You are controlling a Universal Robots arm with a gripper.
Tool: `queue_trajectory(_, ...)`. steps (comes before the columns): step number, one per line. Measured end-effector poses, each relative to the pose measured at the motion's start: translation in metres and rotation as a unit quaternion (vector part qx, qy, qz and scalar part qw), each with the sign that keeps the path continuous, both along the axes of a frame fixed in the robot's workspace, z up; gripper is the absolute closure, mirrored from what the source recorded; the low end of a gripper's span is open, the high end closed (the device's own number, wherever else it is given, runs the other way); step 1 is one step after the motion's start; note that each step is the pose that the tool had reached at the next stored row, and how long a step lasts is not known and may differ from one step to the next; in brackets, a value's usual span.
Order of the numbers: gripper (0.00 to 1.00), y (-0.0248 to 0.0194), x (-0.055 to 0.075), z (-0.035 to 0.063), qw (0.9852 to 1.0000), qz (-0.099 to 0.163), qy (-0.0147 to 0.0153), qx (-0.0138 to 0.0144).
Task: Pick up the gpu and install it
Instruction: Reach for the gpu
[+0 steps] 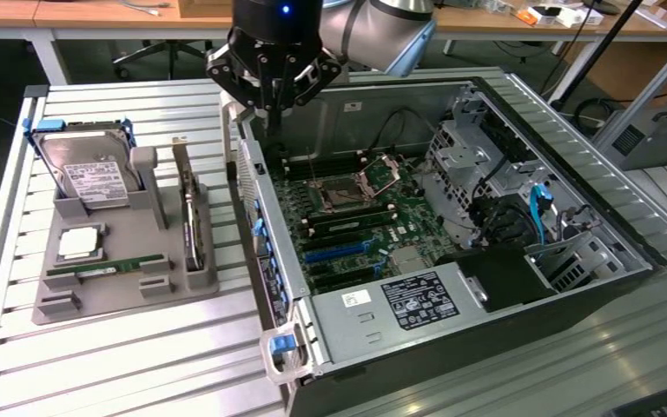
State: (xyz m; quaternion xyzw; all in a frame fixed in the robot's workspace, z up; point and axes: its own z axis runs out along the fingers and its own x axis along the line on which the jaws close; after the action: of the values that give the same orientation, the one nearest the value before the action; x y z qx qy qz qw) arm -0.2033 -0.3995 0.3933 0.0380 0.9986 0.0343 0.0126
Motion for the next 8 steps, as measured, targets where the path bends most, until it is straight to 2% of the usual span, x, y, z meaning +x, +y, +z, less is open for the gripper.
queue_trajectory(8,0.89,0.0000,-0.0020,0.0000,1.0000,0.000,0.0000,0.0000)
